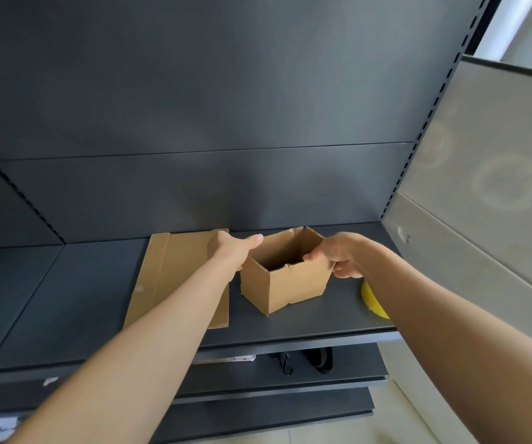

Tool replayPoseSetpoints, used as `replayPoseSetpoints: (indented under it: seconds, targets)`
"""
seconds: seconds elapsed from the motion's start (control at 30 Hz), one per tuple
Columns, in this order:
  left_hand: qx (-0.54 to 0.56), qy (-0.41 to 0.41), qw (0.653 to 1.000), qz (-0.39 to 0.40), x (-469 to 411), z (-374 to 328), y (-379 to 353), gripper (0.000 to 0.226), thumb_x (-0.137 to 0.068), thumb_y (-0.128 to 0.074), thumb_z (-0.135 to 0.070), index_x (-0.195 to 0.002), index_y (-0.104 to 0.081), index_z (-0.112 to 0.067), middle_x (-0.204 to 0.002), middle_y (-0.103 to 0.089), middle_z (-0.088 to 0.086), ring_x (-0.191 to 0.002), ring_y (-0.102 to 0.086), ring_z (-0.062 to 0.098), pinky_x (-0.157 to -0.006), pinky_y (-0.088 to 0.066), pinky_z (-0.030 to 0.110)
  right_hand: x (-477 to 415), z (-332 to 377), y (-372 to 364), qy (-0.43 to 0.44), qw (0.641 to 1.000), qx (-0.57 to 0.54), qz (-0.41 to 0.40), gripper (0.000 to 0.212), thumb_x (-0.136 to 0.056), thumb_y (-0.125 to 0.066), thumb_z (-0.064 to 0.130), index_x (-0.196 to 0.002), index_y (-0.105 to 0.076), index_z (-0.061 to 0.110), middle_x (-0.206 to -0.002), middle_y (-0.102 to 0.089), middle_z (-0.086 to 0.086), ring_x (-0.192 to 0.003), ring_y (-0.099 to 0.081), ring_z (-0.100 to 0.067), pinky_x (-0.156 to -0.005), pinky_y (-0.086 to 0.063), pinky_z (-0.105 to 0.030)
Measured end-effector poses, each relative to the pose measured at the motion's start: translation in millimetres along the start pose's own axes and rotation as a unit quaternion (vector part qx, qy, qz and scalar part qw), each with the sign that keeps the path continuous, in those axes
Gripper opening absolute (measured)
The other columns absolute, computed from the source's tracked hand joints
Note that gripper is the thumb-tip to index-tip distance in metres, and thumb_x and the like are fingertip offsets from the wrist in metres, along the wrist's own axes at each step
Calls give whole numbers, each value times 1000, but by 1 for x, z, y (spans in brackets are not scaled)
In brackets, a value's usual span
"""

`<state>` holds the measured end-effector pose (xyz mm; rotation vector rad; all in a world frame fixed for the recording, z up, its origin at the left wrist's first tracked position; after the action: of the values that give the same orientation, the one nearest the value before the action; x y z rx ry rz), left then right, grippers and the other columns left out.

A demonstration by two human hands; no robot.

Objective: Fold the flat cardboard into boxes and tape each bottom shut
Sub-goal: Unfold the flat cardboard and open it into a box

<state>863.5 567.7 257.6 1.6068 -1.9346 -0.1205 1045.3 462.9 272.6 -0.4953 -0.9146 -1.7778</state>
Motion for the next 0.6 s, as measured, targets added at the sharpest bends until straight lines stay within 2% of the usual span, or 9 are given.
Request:
replayPoseSetpoints:
  seconds: [0.13,0.2,0.27,0.4,0.5,0.6]
  targets:
    - [34,14,999,-19,2,2,1,63,-79,-76,-31,-128,-47,-3,-113,-54,9,-88,-57,23,-79,-56,32,3,-3,1,-9,1000,8,2,74,-86,-70,22,-146,-30,5,-153,-31,-10,-139,-32,-29,-114,-30,-41]
    - [48,19,998,-22,3,4,1,64,-79,-77,-29,-128,-44,-3,-119,-54,10,-100,-59,27,-87,-54,37,6,-3,-1,-12,1000,20,-4,72,-88,-68,25,-145,-30,5,-150,-32,-11,-136,-35,-30,-112,-32,-39]
    - [53,27,998,-17,6,5,0,71,-79,-77,-28,-132,-36,-5,-130,-49,12,-112,-56,30,-88,-51,35,10,-3,-2,-14,999,31,-16,66,-89,-66,31,-142,-33,7,-146,-37,-11,-132,-39,-29,-109,-35,-38]
    - [39,36,999,-5,13,4,-3,83,-81,-74,-32,-141,-22,-8,-139,-41,11,-122,-47,31,-90,-45,39,11,-6,1,2,997,30,-78,55,-90,-58,47,-121,-50,3,-129,-54,-13,-118,-54,-29,-102,-45,-37]
    - [34,21,999,18,11,5,-4,77,-79,-76,-33,-135,-29,-10,-134,-46,10,-117,-49,29,-86,-45,37,9,-7,-1,2,993,64,-102,55,-93,-47,55,-109,-53,3,-101,-54,-11,-99,-57,-28,-90,-51,-34]
    - [32,-11,998,47,9,3,-5,68,-78,-76,-33,-131,-38,-13,-132,-50,5,-117,-51,26,-94,-48,39,7,-6,-4,-10,993,71,-97,56,-93,-41,59,-106,-52,6,-95,-53,-10,-96,-58,-28,-86,-53,-34]
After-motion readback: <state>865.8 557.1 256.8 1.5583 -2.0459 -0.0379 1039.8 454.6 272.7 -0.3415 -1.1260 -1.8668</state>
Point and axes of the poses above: each hand's wrist, its own x-axis away from the middle knuckle, its own y-axis out of the back of the hand, z = x × y, the point moved 4 cm from there along -x, towards the middle knuckle
